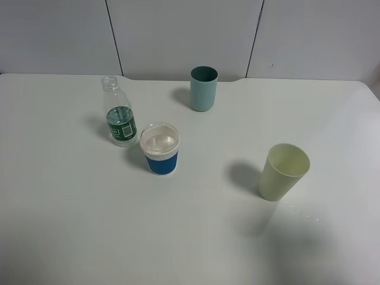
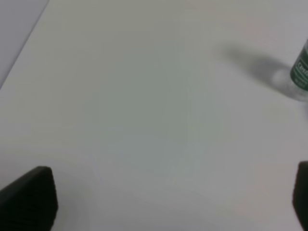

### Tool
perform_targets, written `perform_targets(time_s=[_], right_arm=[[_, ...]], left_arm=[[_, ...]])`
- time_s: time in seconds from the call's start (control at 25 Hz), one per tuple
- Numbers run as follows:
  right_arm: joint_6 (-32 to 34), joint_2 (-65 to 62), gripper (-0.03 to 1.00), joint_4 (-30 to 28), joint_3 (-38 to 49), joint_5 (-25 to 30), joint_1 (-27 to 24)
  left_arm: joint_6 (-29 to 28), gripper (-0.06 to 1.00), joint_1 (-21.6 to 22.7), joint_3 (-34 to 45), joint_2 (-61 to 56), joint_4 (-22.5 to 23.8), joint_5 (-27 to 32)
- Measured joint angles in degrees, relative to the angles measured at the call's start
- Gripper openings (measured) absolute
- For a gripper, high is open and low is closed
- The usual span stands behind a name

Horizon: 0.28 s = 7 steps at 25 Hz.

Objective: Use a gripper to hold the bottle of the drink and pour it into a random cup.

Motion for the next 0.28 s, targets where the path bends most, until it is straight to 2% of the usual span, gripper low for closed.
perform_targets(time_s=[0.28], right_arm=[[0.00, 0.00, 0.63, 0.00, 0.00, 0.00, 0.00]], left_arm=[[0.00, 0.99, 0.00, 0.00, 0.00, 0.00, 0.00]])
